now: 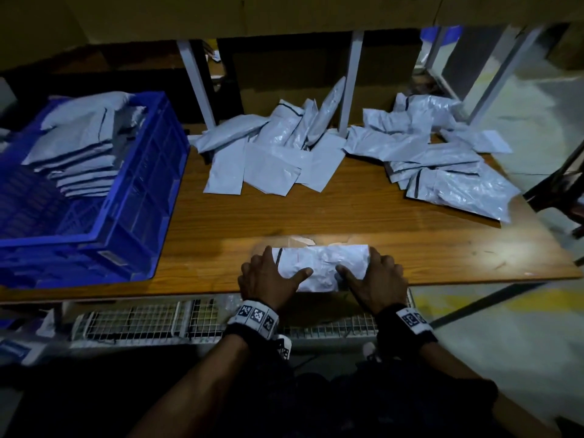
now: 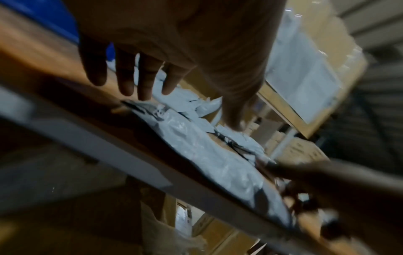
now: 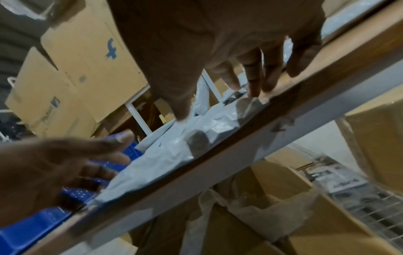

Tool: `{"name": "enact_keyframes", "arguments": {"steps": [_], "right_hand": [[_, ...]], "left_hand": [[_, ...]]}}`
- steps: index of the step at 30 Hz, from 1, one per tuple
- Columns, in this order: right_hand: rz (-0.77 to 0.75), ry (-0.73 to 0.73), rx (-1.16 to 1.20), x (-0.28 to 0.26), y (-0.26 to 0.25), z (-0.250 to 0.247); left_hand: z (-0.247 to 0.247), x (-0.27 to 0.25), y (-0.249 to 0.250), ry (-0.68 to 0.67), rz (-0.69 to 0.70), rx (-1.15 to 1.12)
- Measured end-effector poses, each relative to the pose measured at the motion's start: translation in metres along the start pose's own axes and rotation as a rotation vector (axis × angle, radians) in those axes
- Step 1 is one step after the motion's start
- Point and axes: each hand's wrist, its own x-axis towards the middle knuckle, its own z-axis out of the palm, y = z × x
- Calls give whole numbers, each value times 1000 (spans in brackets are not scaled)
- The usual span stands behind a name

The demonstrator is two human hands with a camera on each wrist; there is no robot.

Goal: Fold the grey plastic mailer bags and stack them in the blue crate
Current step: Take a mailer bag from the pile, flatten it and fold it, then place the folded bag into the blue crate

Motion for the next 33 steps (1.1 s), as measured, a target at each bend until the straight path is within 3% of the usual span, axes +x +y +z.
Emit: {"name": "enact_keyframes", "arguments": {"steps": [3, 9, 13, 15, 20, 24, 28, 33], "right_hand": [[39, -76, 143, 4, -2, 3], [68, -127, 652, 11, -16, -9], [163, -352, 1127, 7, -50, -29], [163, -463, 1241, 3, -77, -42], [33, -556, 1364, -15, -161, -80], [-138, -684, 1356, -40, -259, -107], [-263, -557, 1267, -57, -365, -105], [-161, -555, 1219, -64, -473, -92]], "left_hand": [[4, 7, -2, -20, -85, -128], [-32, 7, -20, 137, -145, -599], [-78, -2, -55, 261, -106, -740], [-105, -10, -72, 306, -69, -796], [-193, -19, -136, 440, 36, -957], [-276, -4, -205, 514, 111, -1164], [-348, 38, -286, 466, 152, -1256], [-415, 98, -364, 342, 92, -1276]]}}
